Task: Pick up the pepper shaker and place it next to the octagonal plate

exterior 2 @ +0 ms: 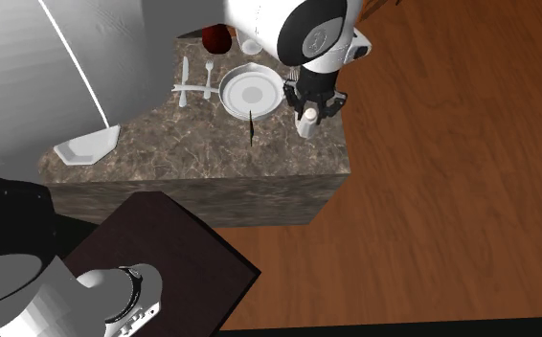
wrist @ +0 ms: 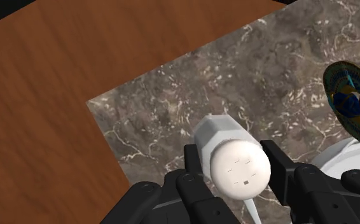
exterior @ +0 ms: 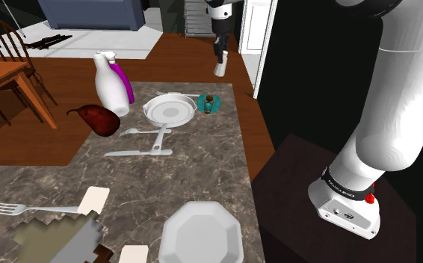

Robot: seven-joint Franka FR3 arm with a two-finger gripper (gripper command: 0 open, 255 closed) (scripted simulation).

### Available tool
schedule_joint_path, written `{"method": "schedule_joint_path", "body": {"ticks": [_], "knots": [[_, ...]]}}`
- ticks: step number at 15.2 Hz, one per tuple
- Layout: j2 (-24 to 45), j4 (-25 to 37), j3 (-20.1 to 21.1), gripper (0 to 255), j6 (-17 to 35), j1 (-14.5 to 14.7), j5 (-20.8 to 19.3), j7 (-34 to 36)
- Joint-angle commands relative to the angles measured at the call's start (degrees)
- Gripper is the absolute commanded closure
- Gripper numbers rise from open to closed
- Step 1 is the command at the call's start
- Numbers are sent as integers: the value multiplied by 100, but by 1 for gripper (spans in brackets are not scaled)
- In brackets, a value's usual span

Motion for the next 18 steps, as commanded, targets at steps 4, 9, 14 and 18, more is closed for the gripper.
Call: {"method": "schedule_joint_path", "body": {"ticks": [4,9,14,18], "knots": [[-24,355,-8,255,-379,-11,-2,-28],[-12,757,-12,255,-769,-20,2,-51],[-530,141,88,255,-684,225,-96,288],[-1136,-642,266,255,-529,519,-191,769]]}}
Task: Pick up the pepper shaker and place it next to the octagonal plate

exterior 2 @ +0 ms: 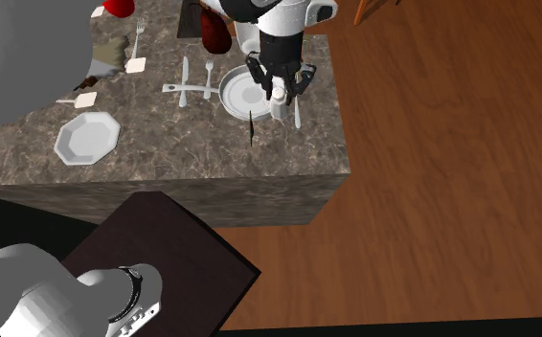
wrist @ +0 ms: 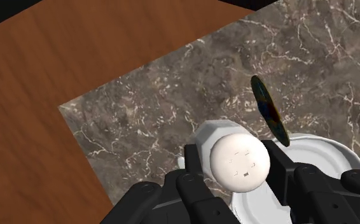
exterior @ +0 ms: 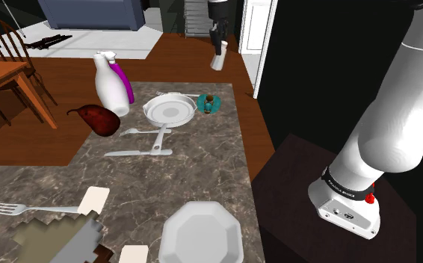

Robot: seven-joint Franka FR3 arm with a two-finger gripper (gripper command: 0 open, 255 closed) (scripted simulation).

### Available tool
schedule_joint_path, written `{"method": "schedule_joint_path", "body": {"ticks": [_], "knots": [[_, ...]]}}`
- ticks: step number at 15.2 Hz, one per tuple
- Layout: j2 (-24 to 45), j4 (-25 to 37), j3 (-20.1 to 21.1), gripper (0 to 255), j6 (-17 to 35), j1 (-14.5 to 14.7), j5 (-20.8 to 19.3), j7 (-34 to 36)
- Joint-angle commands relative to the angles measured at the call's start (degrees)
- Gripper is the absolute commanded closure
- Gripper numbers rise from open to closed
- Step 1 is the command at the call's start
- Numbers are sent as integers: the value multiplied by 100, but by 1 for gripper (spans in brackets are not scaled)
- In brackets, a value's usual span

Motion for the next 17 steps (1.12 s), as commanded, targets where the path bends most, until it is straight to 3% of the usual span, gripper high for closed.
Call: {"method": "schedule_joint_path", "body": {"ticks": [1,9,17], "knots": [[-302,-434,99,255,120,144,-42,260],[-1203,-1500,589,255,226,645,-56,1263],[-1771,-2111,1181,255,219,1123,107,2291]]}}
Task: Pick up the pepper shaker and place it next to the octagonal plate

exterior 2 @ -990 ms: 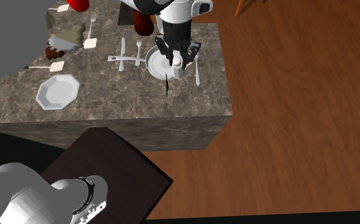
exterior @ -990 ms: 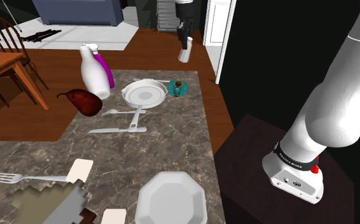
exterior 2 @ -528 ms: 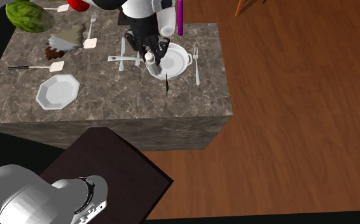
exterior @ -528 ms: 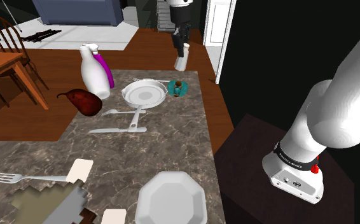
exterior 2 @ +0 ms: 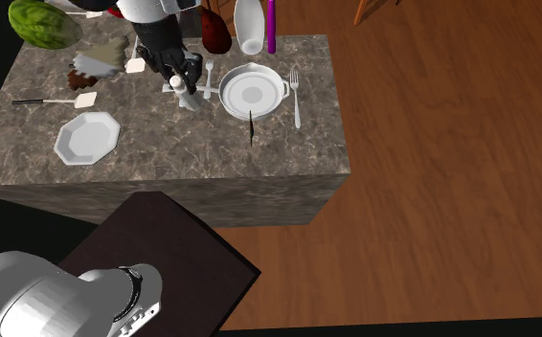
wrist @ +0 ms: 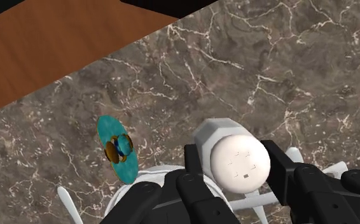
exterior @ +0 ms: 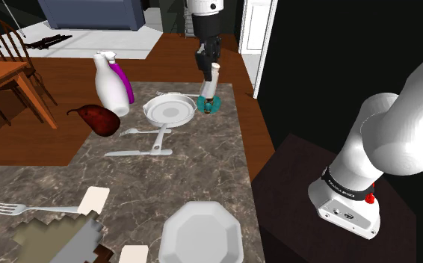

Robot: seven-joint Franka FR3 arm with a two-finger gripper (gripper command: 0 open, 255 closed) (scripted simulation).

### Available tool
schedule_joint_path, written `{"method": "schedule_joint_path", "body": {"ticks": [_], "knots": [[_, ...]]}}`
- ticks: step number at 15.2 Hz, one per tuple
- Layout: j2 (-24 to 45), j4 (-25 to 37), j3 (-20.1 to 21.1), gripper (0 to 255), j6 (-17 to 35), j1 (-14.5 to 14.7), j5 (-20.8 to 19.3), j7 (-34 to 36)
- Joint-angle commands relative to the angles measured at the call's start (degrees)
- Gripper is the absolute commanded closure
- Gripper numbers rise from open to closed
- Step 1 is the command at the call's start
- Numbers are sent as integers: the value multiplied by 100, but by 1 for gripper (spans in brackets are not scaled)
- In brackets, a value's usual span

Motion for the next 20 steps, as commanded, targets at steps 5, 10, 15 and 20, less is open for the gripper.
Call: {"method": "schedule_joint_path", "body": {"ticks": [5,10,15,20], "knots": [[-204,-221,491,255,-7,368,182,815],[-238,-231,912,255,-36,667,339,1489],[-121,-82,1343,255,-63,962,463,2185],[-28,-286,1493,255,236,1058,489,2414]]}}
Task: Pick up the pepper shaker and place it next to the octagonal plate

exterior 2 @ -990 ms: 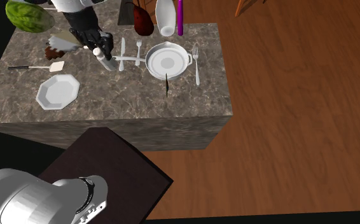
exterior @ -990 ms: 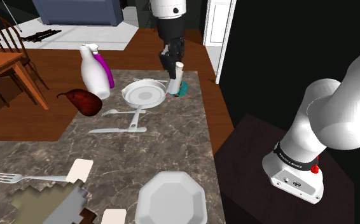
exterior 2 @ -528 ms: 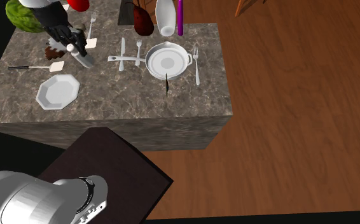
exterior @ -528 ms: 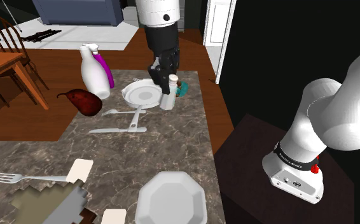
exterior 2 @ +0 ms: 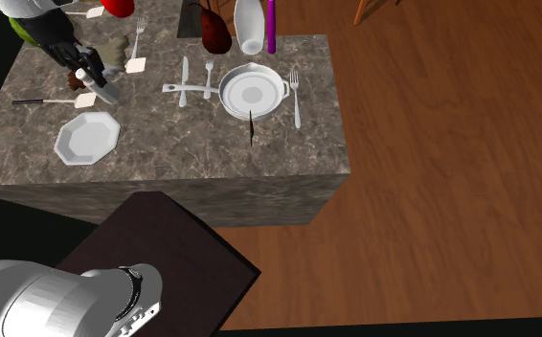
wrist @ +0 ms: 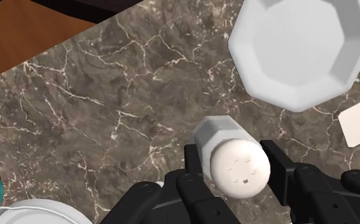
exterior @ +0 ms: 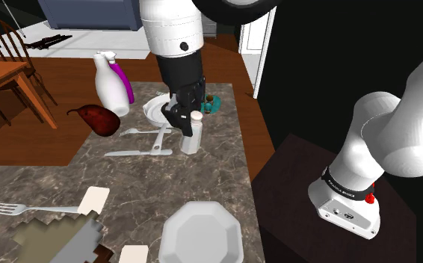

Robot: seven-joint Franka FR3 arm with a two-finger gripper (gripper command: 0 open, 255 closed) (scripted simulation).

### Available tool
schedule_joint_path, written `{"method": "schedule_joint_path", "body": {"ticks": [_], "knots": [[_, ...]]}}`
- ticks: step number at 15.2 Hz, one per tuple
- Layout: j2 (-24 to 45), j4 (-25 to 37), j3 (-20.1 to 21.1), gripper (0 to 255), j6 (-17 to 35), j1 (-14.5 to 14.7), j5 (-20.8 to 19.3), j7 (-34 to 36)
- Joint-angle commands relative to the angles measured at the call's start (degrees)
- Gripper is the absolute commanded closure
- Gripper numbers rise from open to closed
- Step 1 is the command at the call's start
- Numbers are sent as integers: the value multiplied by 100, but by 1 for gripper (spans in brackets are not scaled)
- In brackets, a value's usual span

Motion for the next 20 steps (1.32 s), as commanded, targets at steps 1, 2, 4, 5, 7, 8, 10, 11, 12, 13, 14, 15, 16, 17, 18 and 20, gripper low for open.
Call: {"method": "schedule_joint_path", "body": {"ticks": [1,2,4,5,7,8,10,11,12,13,14,15,16,17,18,20], "knots": [[30,-113,17,255,145,9,-2,24],[40,-180,20,255,222,10,-3,26],[65,-310,27,255,376,12,-7,31],[79,-373,31,255,453,13,-9,34],[112,-495,38,255,607,16,-15,41],[131,-555,42,255,684,17,-19,45],[171,-670,49,255,838,18,-27,53],[193,-726,53,255,915,19,-32,58],[217,-780,57,255,993,20,-37,63],[242,-834,61,255,1070,21,-43,68],[268,-886,65,255,1147,21,-49,74],[296,-937,69,255,1225,22,-55,80],[324,-987,73,255,1303,23,-63,87],[355,-1036,77,255,1380,23,-70,94],[386,-1083,81,255,1458,23,-79,101],[453,-1175,89,255,1614,24,-97,117]]}}
